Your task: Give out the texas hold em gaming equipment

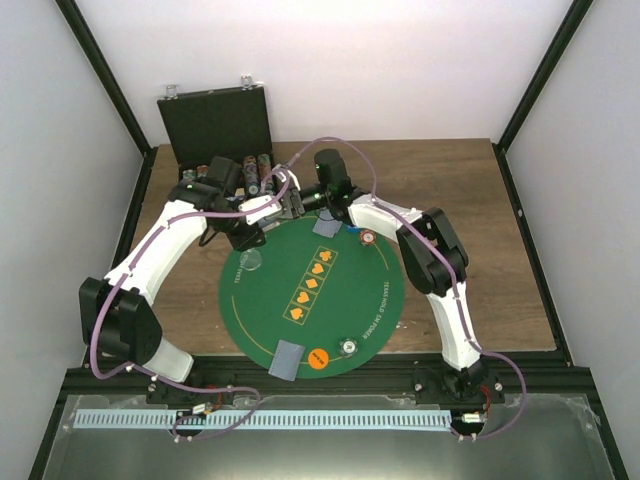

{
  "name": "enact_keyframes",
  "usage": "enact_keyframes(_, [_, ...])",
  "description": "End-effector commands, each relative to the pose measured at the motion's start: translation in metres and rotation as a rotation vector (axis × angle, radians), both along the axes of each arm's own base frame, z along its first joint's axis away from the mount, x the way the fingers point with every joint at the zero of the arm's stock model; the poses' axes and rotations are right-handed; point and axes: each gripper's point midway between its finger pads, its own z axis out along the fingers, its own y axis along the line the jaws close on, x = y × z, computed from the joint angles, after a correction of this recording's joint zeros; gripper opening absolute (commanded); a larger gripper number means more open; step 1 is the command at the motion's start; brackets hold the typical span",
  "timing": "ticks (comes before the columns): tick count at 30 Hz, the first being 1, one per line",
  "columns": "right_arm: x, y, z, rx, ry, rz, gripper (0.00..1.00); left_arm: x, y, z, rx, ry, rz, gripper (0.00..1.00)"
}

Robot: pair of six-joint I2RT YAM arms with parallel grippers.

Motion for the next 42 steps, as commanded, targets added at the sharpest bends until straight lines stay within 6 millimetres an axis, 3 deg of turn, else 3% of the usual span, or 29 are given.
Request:
enact_keyframes(1, [0.013, -0.009, -0.005, -0.044, -0.012, -0.060, 0.57, 0.004, -0.004, 0.010, -0.017, -0.038, -0.010, 0.44])
enact_keyframes(8, [0.024, -0.042, 0.004, -0.075, -0.037, -0.128, 0.47, 0.006, -0.003, 0.008, -0.015, -0.039, -0.004, 0.44])
enact_keyframes(15, [0.013, -0.045, 0.022, -0.038, -0.060, -0.077, 0.35, 0.006, -0.003, 0.006, -0.012, -0.033, -0.004, 0.44])
enact_keyframes(23, [0.003, -0.051, 0.038, -0.005, -0.051, -0.029, 0.01, 0.005, -0.003, 0.003, -0.009, -0.032, -0.004, 0.44])
enact_keyframes(31, [0.022, -0.095, 0.042, -0.039, -0.066, -0.168, 0.01, 0.006, 0.002, -0.002, 0.008, -0.032, 0.011, 0.44])
enact_keyframes(35, [0.027, -0.107, 0.046, -0.084, -0.137, -0.235, 0.01, 0.008, 0.005, -0.004, 0.015, -0.033, 0.026, 0.44])
enact_keyframes(39, [0.034, -0.117, 0.033, -0.200, -0.223, -0.338, 0.01, 0.012, 0.012, -0.005, 0.035, -0.040, 0.057, 0.44])
enact_keyframes(42, [0.040, -0.125, 0.019, -0.359, -0.408, -0.464, 0.01, 0.017, 0.023, -0.006, 0.062, -0.052, 0.103, 0.44])
